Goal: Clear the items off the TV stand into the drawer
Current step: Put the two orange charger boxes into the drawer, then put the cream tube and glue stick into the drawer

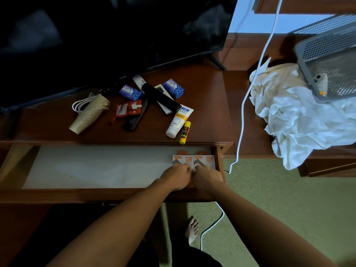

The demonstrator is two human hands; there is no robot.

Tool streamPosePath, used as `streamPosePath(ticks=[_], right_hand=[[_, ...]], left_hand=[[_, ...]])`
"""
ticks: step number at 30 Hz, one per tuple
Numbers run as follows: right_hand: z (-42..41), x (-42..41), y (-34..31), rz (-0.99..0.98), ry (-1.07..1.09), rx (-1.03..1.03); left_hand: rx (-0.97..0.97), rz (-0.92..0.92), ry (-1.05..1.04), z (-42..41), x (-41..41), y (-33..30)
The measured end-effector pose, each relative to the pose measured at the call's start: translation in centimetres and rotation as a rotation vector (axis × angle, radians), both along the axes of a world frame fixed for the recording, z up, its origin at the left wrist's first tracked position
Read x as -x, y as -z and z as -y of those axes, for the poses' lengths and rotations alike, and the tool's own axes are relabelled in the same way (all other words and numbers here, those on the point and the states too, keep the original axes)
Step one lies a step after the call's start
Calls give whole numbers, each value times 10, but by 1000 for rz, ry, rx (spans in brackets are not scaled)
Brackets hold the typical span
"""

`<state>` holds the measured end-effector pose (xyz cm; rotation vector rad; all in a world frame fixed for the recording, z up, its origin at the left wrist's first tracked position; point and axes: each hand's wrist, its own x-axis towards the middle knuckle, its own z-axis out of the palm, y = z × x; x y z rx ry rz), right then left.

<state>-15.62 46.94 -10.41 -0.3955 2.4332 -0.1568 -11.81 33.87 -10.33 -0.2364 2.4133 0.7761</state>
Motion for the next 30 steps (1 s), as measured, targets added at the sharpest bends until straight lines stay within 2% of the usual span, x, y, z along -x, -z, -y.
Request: streamPosePath(ticks=[3,6,10,13,19,30], right_hand=[[9,16,-33,-157,67,93],[17,37,-60,-334,220,330],[34,68,-74,-326,384,474],[50,87,-68,-280,386,431],[72,99,-57,-215,428,321],[73,96,-51,-136,562,321]], left_hand=[[-41,-168,-128,16,7,-28],[-30,-413,-286,32,17,-59],[123,-564,-490,56,49,-77],[154,-509,-583,69,78,-72],[60,-273,-575,80,117,-44],[-55,-175,-479,81,110,-37]])
